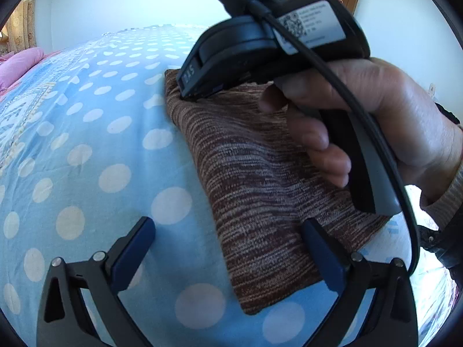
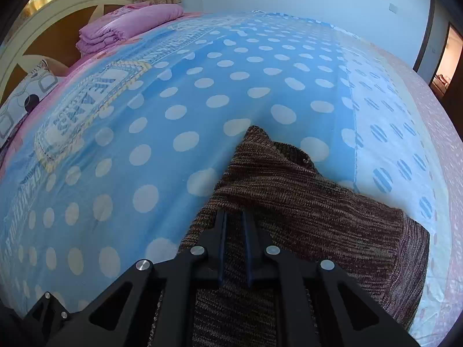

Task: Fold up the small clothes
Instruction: 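Grasp the edge of the folded sweater stack with the right gripper, then close the left gripper on the brown sweater stack edge beside the right gripper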

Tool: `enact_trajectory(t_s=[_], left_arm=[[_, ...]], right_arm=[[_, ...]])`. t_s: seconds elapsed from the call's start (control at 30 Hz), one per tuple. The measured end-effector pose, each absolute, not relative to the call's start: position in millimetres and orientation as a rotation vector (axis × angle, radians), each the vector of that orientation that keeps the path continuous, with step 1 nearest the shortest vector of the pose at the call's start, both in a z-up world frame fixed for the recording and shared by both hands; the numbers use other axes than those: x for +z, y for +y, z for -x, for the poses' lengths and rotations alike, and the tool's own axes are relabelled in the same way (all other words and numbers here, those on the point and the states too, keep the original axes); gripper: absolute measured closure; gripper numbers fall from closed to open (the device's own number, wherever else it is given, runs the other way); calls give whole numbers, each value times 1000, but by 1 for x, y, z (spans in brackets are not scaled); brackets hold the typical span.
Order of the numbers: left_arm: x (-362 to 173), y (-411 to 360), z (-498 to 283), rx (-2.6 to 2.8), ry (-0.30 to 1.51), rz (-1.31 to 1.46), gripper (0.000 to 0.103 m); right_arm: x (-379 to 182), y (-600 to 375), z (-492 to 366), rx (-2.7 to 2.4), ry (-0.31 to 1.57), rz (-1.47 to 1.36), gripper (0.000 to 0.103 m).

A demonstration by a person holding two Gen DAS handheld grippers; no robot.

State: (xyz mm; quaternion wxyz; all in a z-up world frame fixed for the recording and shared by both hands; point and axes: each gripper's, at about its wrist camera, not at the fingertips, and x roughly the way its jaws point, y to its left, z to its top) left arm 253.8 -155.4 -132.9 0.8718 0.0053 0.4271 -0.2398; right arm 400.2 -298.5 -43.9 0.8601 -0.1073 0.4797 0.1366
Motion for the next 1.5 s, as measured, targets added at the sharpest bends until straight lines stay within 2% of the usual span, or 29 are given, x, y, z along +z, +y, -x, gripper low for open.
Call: enact_trajectory(t_s=[0.2,0.33,0.6,0.67,0.7,0.73,0.9,1.03,1.17,1.5], left_arm=[[-130,-136,-247,-502,889,79,0],[-131,-116,-236,-485,878,178,0],[-129,-123,-233,-456,889,147,0],[-130,-122,-242,-441,890,170,0],[-129,-120,-245,-432,896,182,0],[-128,-118,-249,-424,905,192,0],[-122,-129,-267,-396,902,122,0],[-120,-142,-278,-396,904,84,0],[-123,-153,-283,-389,931,57,2],[-132,-164,-282,-370,934,-8,1]], right_arm=[[-13,-306,-341,439,921,168,91],[-50,-294,-328,427,1011,262,91],[-51,-301,-329,423,971,194,91],[-44,-314,-321,425,946,171,76],[-38,-328,-317,417,923,140,58],[-34,-338,-310,416,905,112,51],[-7,-430,-303,257,789,-63,51],[-14,-484,-312,167,811,-208,51],[-29,-506,-324,184,838,-303,50],[-54,-532,-362,175,846,-398,47]])
